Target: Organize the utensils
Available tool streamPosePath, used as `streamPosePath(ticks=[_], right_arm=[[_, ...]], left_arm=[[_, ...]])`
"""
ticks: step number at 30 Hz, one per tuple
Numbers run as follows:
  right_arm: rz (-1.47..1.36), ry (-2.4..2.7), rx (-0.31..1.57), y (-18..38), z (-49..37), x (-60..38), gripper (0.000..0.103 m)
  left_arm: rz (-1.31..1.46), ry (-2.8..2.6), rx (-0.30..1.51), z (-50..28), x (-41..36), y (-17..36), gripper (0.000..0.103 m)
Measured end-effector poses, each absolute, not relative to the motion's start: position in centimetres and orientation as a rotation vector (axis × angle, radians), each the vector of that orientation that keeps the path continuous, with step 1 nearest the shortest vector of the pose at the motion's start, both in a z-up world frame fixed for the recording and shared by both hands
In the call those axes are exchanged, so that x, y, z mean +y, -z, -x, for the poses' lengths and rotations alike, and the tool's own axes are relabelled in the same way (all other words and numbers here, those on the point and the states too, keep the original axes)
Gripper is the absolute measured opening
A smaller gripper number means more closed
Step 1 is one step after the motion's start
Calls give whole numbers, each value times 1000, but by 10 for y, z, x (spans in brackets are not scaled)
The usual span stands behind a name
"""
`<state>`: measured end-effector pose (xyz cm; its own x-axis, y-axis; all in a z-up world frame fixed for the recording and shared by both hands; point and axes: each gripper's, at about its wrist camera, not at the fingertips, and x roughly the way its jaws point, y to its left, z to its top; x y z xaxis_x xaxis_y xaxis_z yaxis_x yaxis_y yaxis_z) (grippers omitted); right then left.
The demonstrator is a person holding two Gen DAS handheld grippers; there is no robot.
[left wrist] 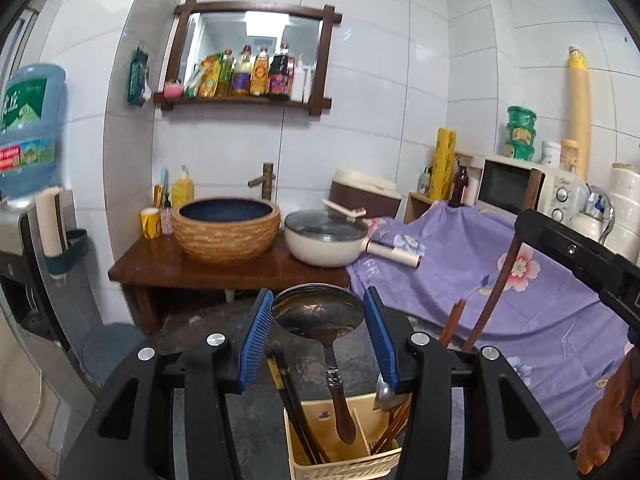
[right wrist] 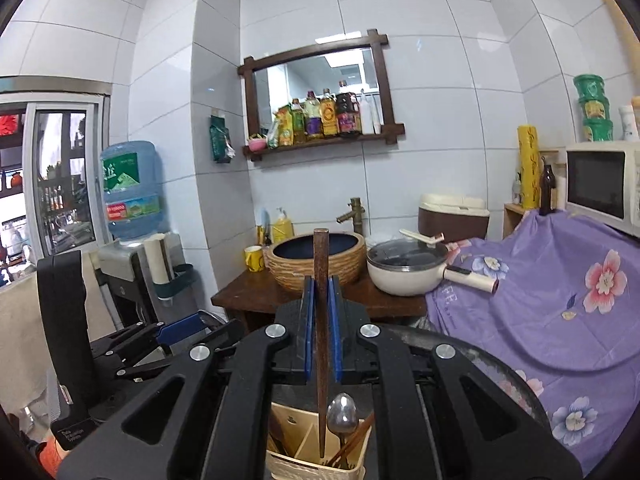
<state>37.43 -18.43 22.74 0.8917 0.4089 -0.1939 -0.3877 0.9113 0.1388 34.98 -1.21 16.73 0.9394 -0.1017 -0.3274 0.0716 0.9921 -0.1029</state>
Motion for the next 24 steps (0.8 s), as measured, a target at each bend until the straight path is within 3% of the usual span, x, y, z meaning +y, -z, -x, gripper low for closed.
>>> streamPosePath(ticks=[9,24], right_arm=[[-85,-395,285,-172,-383,-179,8],[-106,-391,338,-139,-387,-181,8]], left_arm=[[81,96,405,-352,-12,-112,46],[55,103,458,-345,-19,-75,46]])
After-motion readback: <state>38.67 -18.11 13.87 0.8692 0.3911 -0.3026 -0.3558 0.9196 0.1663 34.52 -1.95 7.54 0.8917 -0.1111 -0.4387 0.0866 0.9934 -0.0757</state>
